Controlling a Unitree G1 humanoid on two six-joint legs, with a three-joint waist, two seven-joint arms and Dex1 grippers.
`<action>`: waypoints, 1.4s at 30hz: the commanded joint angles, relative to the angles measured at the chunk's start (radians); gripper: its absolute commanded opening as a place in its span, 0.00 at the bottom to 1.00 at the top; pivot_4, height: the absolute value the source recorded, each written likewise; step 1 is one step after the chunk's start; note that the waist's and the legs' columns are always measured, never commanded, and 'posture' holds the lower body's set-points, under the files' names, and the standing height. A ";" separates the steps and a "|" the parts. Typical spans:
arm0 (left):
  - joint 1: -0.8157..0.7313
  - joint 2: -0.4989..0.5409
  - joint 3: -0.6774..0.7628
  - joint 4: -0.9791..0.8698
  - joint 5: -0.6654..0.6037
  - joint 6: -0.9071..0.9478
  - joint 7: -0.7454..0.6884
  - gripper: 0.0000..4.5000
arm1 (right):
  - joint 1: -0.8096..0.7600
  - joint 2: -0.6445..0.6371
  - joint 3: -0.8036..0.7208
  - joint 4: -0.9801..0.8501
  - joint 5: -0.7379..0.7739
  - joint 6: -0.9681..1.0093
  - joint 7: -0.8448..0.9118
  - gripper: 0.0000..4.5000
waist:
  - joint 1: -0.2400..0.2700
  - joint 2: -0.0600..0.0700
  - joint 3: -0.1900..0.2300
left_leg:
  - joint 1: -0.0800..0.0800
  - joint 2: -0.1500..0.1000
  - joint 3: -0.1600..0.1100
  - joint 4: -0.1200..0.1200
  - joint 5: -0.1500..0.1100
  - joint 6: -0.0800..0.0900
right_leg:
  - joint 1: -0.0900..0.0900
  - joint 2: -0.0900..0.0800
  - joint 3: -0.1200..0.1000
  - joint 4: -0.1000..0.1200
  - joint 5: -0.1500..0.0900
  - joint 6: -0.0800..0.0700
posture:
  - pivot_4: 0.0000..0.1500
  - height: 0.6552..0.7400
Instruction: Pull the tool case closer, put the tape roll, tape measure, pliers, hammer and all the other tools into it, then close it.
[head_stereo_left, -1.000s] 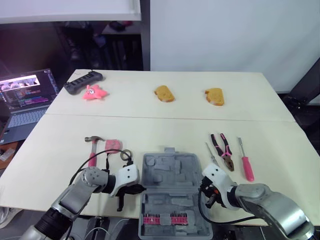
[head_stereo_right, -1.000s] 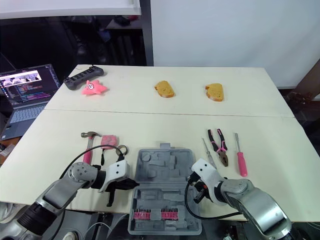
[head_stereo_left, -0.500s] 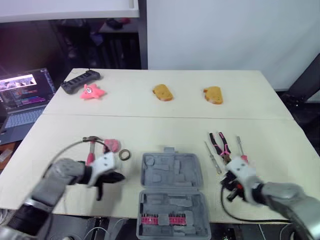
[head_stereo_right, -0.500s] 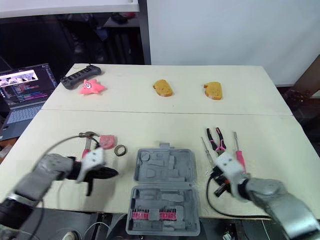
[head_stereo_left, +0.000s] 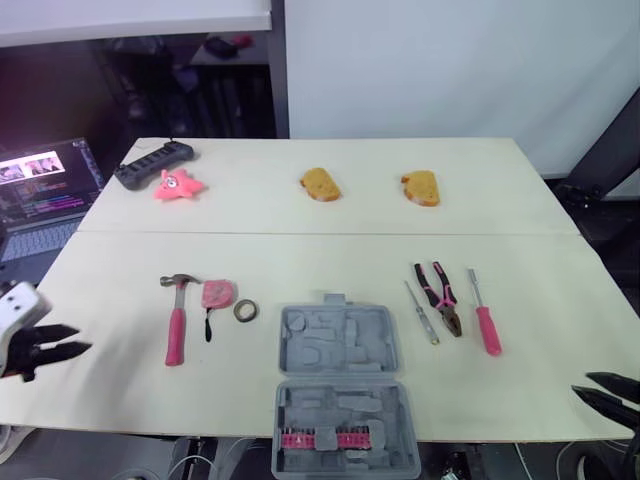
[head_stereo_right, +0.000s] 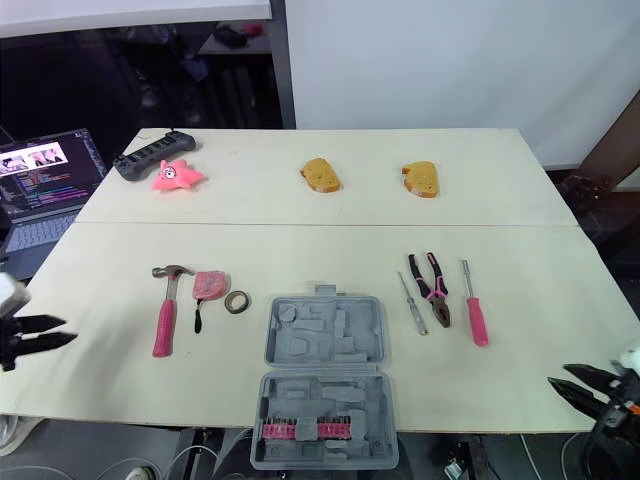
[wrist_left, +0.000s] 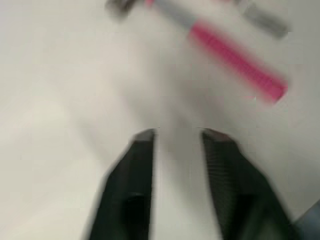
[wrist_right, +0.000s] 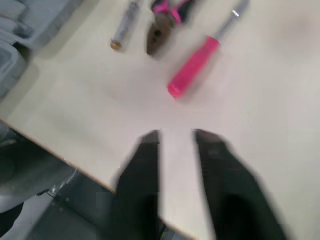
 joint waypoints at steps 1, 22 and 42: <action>-0.040 0.025 0.035 0.099 0.008 -0.076 0.014 0.86 | 0.015 0.013 -0.035 0.065 -0.016 -0.082 0.010 0.73 | 0.002 -0.001 0.000 | 0.000 0.000 0.000 0.000 0.000 0.000 | 0.000 -0.001 0.000 0.000 0.000 0.000 | 1.00 1.00; -0.144 -0.261 -0.244 -0.523 0.050 0.096 0.088 1.00 | -0.435 -0.035 0.443 -0.472 0.384 0.273 -0.362 0.99 | 0.016 -0.003 -0.001 | -0.002 0.000 0.001 0.002 0.000 -0.001 | -0.004 0.000 0.007 0.001 0.004 0.003 | 1.00 1.00; -0.587 -0.373 -0.640 -0.170 0.289 -0.113 -0.233 1.00 | -1.013 -0.103 1.126 -0.201 0.022 0.239 -0.284 0.99 | -0.012 -0.003 0.000 | -0.012 -0.005 0.003 0.009 0.001 0.000 | -0.011 0.003 0.004 0.004 0.007 0.007 | 1.00 1.00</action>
